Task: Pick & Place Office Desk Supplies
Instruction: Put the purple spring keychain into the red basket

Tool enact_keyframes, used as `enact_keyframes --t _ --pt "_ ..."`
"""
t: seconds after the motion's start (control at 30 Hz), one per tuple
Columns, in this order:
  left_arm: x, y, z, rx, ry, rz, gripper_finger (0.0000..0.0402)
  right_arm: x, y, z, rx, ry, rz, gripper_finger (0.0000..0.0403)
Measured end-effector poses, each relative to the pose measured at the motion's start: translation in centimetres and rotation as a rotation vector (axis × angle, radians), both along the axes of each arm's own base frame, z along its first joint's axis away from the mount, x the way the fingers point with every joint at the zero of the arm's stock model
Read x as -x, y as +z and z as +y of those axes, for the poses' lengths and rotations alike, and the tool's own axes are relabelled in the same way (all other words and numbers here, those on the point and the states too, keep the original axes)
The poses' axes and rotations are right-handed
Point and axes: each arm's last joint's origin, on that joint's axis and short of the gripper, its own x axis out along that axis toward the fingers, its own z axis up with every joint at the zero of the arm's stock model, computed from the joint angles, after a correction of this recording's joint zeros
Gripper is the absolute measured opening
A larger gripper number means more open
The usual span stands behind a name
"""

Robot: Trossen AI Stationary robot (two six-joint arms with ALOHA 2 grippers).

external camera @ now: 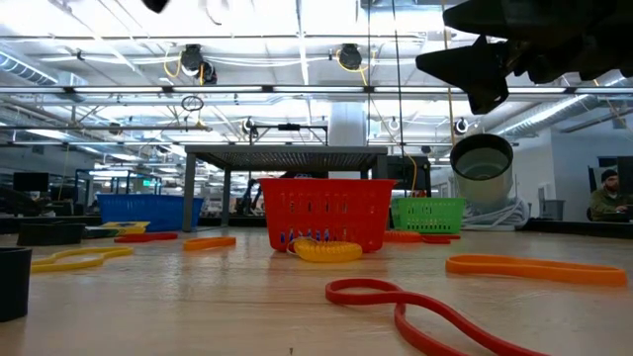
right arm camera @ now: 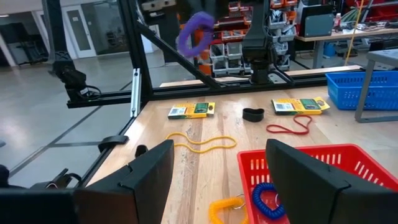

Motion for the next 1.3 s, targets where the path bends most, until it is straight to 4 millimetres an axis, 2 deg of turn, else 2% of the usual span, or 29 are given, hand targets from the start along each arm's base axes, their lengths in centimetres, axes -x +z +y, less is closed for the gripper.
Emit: enact_keyframes --t 0.17,0.3,0.6,0.9,1.3 --pt "-1.7 -0.1 2.5 0.027 0.050 -0.001 0.0006 0.0 0.0 0.0 0.000 0.000 0.000 0.0247" --pt "-3.3 -0.6 3.7 0.063 0.031 -0.002 0.0003 0.0 0.0 0.0 0.001 0.000 0.001 0.0247" --pt "-6.0 -3.7 5.3 0.072 0.043 0.091 0.0006 0.0 0.0 0.0 0.002 0.001 0.003 0.0247" --pt "-6.8 -4.9 6.1 0.066 0.081 0.127 0.0004 0.0 0.0 0.0 0.002 0.003 0.004 0.0247" --pt "-6.9 -4.6 6.1 0.070 0.088 0.090 0.0051 0.0 -0.1 0.0 0.004 0.003 0.007 0.0247"
